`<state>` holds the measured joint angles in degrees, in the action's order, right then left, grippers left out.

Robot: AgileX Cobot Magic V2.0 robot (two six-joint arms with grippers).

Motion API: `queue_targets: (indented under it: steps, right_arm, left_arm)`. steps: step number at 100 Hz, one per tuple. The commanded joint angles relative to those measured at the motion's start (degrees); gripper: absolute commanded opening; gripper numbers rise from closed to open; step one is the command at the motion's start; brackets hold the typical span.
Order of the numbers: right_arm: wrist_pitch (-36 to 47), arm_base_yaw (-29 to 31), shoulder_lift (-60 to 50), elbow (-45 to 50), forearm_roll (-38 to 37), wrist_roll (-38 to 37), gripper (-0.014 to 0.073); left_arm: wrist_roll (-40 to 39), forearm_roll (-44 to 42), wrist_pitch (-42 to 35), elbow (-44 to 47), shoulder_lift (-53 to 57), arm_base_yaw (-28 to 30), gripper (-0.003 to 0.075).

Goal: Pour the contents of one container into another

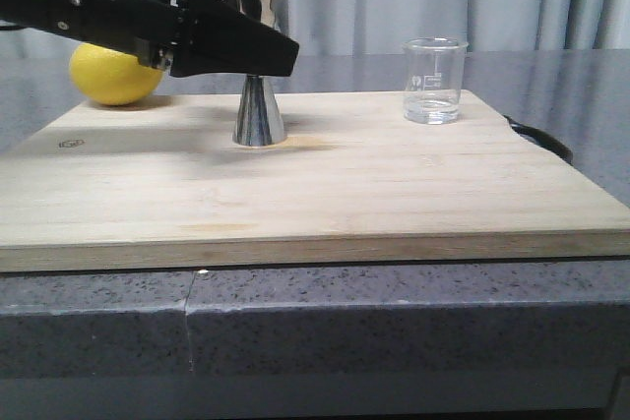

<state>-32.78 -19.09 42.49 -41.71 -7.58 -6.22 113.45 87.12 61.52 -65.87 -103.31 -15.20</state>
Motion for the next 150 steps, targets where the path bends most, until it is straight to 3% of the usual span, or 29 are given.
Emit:
queue_targets:
  steps: [1, 17, 30, 52, 69, 82, 96, 123, 144, 150]
  right_arm:
    - [4.09, 0.27, -0.39, -1.58, -1.07, 0.35, 0.0605]
    - [3.97, 0.27, -0.39, -1.58, -1.07, 0.35, 0.0605]
    - [2.56, 0.27, -0.39, -1.58, -1.07, 0.35, 0.0605]
    - [-5.55, 0.27, -0.39, -3.82, -0.24, 0.02, 0.0605]
    - [-12.22, 0.27, -0.39, -8.89, -0.26, -3.32, 0.0605]
    - [-14.19, 0.27, -1.63, -9.48, -0.26, -6.34, 0.0605]
    - [-15.50, 0.27, -5.22, -9.39, -0.73, -7.58, 0.0605]
    - [-15.66, 0.27, -13.56, -4.92, -3.03, -7.58, 0.0605]
    - [-14.30, 0.27, -17.60, -0.31, -4.15, -7.58, 0.0603]
    - [-14.16, 0.27, -17.72, -0.31, -4.15, -7.58, 0.0565]
  left_arm:
    - [-6.38, -5.01, 0.00, -2.51, 5.78, -0.44, 0.0582]
    - [-21.73, -20.28, -5.28, -4.60, 11.85, -0.44, 0.0580]
    - [-40.63, -37.45, -6.43, -7.29, 17.66, -0.44, 0.0575]
    - [-75.48, -65.32, 0.09, -10.81, 28.53, -0.44, 0.0554]
    - [-93.19, -81.09, 4.00, -10.46, 38.03, -0.44, 0.0517]
    - [-104.97, -87.97, 2.83, -6.62, 45.47, -0.44, 0.0492]
    - [-111.07, -89.89, -1.98, 1.96, 55.29, -0.44, 0.0491]
    - [-114.42, -89.78, -13.41, 18.16, 72.80, -0.44, 0.0491]
    - [-114.51, -88.72, -19.55, 22.83, 77.25, -0.44, 0.0489]
    - [-114.64, -88.72, -20.05, 23.08, 77.25, -0.44, 0.0452]
